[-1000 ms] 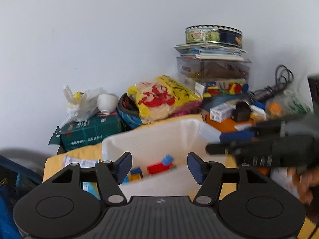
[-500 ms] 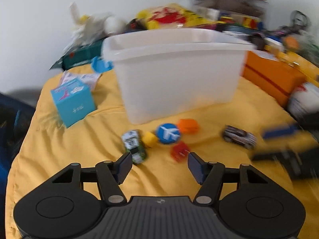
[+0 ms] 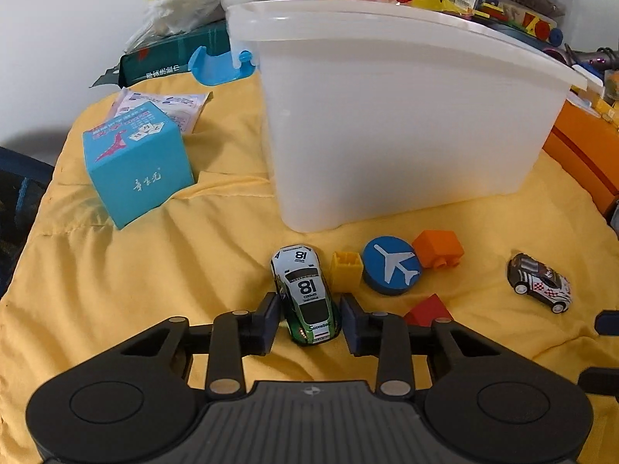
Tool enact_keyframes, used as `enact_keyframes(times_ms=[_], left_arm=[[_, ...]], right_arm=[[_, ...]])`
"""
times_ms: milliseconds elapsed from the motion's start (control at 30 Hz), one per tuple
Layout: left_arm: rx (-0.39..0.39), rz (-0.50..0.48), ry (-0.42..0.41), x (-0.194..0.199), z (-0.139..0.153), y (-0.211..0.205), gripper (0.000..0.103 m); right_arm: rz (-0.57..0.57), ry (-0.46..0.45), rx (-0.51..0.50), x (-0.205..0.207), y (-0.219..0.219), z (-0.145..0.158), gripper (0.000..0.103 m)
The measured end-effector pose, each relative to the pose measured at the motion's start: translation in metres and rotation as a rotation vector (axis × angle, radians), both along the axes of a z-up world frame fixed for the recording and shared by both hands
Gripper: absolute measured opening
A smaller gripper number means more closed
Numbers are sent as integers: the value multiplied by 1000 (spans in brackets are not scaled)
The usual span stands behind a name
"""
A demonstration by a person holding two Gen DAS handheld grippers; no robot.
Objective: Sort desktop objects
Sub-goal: 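Move both open tools back over the toy pile, then grasp the green-white toy car with the left tool while the right tool grasps the white-red car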
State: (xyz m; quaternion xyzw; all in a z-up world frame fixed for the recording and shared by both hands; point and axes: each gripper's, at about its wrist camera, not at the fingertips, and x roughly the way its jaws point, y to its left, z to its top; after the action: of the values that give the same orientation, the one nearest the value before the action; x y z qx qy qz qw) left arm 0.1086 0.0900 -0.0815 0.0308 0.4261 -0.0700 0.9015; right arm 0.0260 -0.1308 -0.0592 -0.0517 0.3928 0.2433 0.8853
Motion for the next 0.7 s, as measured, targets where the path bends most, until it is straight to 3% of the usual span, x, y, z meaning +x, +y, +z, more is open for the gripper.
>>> enact_keyframes(times_ms=[200, 367, 433, 533, 700], left_arm=[[-10, -39, -66, -42, 29, -1, 33], [-119, -58, -86, -83, 50, -17, 33], [-140, -80, -73, -95, 45, -30, 33], [-95, -110, -33, -103, 27, -46, 33], [-55, -97, 8, -104, 4, -47, 34]], right_arm=[[-6, -67, -25, 6, -3, 8, 51], [-9, -105, -67, 19, -5, 7, 51], [-8, -114, -80, 26, -5, 5, 54], [11, -111, -106, 37, -2, 0, 63], [29, -47, -82, 48, 1, -13, 65]])
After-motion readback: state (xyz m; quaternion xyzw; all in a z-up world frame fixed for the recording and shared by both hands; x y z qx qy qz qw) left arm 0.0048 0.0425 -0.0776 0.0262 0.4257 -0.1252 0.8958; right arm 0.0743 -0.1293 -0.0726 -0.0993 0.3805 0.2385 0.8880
